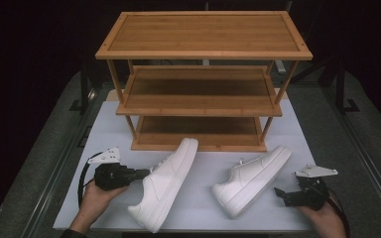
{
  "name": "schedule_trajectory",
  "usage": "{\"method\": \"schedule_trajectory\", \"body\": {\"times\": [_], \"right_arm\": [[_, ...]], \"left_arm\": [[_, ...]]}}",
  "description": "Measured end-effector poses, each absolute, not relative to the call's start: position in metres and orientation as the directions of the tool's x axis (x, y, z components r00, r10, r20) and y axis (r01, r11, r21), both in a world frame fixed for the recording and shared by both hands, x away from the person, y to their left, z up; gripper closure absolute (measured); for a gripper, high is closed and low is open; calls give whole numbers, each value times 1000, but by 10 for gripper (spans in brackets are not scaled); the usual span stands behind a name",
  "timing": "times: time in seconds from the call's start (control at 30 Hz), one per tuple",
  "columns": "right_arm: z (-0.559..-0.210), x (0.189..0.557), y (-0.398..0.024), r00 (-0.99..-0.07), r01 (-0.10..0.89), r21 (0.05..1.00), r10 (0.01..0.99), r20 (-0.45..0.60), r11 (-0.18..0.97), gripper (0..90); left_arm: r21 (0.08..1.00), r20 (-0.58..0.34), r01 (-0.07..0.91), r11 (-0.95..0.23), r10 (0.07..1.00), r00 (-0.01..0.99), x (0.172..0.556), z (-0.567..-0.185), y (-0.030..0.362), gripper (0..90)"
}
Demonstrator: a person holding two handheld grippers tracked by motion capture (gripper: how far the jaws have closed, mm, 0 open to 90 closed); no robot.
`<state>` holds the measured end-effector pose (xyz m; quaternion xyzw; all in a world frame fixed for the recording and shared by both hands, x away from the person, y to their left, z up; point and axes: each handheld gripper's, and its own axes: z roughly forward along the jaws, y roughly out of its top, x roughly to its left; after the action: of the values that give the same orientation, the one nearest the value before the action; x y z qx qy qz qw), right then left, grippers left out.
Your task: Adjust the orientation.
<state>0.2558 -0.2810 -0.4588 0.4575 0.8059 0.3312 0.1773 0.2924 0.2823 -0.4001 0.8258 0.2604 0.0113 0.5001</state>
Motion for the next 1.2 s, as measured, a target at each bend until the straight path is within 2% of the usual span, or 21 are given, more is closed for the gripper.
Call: {"method": "schedule_trajectory", "body": {"times": [0.17,0.4,0.73,1.2], "right_arm": [[-459,256,-281,-519,620,696,855,17,362,35],[-459,256,-281,-519,619,697,854,17,363,35],[-459,256,-281,-520,619,697,854,16,363,35],[-459,256,-281,-520,618,697,854,16,363,35]], "left_arm": [[836,-256,416,-357,418,872,292,-399,279,900],[803,-223,394,-447,387,895,288,-406,258,900],[841,-250,373,-393,330,910,283,-399,253,900],[865,-241,311,-394,218,946,271,-389,219,900]]}}
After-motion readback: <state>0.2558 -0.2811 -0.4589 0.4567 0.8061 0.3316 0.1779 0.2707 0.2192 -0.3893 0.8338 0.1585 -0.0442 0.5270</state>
